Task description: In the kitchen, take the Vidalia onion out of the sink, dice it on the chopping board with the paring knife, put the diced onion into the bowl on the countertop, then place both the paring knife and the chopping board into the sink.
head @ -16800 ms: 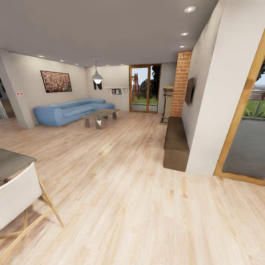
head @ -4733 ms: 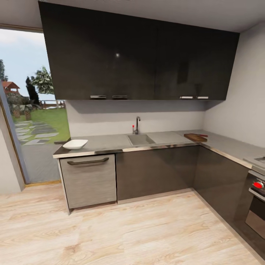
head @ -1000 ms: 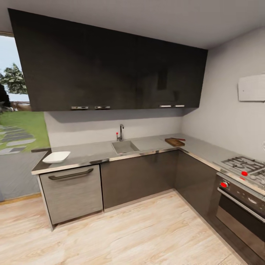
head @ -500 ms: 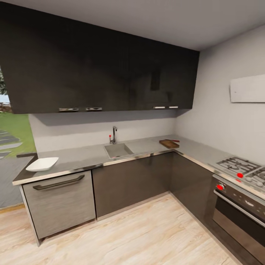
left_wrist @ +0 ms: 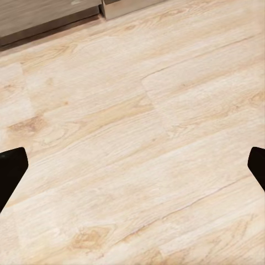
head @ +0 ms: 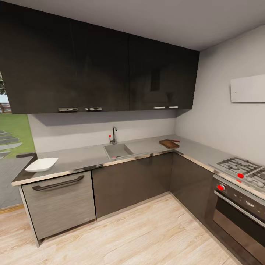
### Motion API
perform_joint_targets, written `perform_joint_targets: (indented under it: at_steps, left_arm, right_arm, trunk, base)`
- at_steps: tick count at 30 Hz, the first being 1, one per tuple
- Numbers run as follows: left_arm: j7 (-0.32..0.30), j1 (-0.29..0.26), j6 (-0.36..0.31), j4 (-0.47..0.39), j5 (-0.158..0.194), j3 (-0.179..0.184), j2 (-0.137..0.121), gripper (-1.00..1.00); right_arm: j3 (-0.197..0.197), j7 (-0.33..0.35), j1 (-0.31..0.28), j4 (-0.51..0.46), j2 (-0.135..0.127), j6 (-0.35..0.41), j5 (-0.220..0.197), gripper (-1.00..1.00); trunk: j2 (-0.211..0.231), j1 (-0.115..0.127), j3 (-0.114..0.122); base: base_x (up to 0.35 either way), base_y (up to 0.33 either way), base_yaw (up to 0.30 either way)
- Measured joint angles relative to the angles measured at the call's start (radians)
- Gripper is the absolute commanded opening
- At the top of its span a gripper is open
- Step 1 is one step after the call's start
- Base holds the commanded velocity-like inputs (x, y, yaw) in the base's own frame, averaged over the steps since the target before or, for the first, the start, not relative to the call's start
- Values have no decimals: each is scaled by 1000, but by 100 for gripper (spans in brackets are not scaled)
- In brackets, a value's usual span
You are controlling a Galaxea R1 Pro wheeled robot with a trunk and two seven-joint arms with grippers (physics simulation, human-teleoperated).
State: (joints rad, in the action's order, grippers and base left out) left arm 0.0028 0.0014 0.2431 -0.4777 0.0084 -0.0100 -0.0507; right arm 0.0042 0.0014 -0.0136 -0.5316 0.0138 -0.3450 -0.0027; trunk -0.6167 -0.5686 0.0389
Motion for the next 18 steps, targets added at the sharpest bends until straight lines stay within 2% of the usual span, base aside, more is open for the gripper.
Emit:
perform_joint_targets:
  at_steps: [18]
  left_arm:
    - [0,0,0,1,0,0,0,100]
  right_arm:
    - [0,0,0,0,0,0,0,100]
  trunk:
    - [126,69,56]
  base:
    - [0,0,0]
